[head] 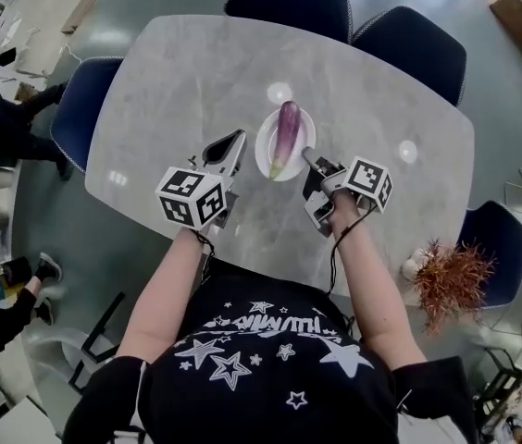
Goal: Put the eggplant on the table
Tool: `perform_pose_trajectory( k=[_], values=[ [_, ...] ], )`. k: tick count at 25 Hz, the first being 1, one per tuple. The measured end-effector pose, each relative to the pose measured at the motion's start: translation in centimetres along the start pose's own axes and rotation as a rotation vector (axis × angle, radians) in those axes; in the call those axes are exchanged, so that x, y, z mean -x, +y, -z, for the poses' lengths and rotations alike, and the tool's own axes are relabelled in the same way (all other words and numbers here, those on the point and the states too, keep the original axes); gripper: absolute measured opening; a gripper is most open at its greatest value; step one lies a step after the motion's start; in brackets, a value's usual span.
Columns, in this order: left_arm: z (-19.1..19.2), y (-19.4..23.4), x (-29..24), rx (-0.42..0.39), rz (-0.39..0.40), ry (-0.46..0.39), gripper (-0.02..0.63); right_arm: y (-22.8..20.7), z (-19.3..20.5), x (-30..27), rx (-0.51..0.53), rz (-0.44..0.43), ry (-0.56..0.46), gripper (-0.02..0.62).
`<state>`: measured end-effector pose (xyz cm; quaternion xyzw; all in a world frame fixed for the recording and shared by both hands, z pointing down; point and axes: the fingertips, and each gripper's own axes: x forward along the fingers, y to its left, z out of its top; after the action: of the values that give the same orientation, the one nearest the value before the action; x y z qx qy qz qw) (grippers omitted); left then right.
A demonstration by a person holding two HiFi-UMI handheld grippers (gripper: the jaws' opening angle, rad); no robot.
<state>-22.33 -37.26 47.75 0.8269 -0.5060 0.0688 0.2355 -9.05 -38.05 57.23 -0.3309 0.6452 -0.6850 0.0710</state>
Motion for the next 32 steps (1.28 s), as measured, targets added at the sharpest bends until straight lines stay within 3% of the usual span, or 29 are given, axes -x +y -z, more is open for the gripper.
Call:
perform_pose_trajectory(
  k=[10,25,32],
  values=[
    [0.9,2.1,-1.8,0.001,0.095,0.073,0.008,-1.1,0.1,-1.1,-0.027,0.049,-0.070,0.026],
    [2.8,3.8,-3.5,0.013,0.159,0.141,0.008,-4.4,0.4,-2.2,-0.068,0.120,-0.124,0.026],
    [3.0,3.7,-3.7,0.017,0.178,0.153,0.008,-4.7,0.4,-2.4,0.005,0.174,-0.116,0.026]
  ],
)
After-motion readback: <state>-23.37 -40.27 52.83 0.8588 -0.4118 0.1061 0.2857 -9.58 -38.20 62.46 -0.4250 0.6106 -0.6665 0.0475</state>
